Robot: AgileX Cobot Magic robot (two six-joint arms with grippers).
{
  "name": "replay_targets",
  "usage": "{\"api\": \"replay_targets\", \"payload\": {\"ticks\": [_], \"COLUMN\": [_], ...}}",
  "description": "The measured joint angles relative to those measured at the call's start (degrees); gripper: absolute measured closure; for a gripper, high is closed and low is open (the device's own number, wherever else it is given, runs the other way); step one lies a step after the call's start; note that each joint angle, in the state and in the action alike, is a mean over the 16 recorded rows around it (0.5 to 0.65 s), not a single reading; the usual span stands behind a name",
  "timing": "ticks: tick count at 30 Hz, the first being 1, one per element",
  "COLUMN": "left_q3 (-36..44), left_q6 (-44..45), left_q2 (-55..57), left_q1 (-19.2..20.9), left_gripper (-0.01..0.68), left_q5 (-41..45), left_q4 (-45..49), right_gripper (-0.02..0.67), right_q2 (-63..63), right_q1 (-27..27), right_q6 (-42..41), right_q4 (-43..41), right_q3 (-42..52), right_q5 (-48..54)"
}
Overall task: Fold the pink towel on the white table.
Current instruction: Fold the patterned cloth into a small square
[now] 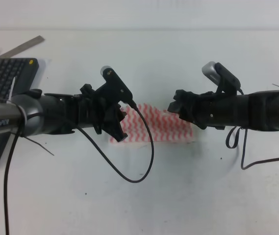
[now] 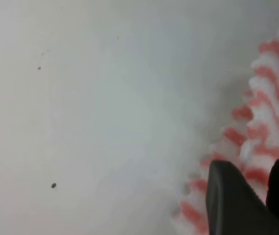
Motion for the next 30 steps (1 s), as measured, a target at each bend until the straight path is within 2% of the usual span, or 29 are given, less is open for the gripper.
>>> {"api": "replay_targets", "payload": {"ticks": [13, 30], "left_q3": [0.0, 0.0], "left_q6": [-1.4, -7.6], "left_q2": [-0.3, -5.9], "left_q1": [0.0, 0.0], "left_gripper": [0.503, 0.503], "left_q5": [-0.8, -3.0], "left_q4": [0.0, 0.0], "right_gripper": [0.334, 0.333], "right_q2": [0.6, 0.2], "right_q1": [-0.6, -1.6], "right_q6": [-0.8, -0.9], "right_q4": [-0.4, -1.4], "right_q3": [-0.7, -0.7], "right_q5": [-1.4, 7.6]}}
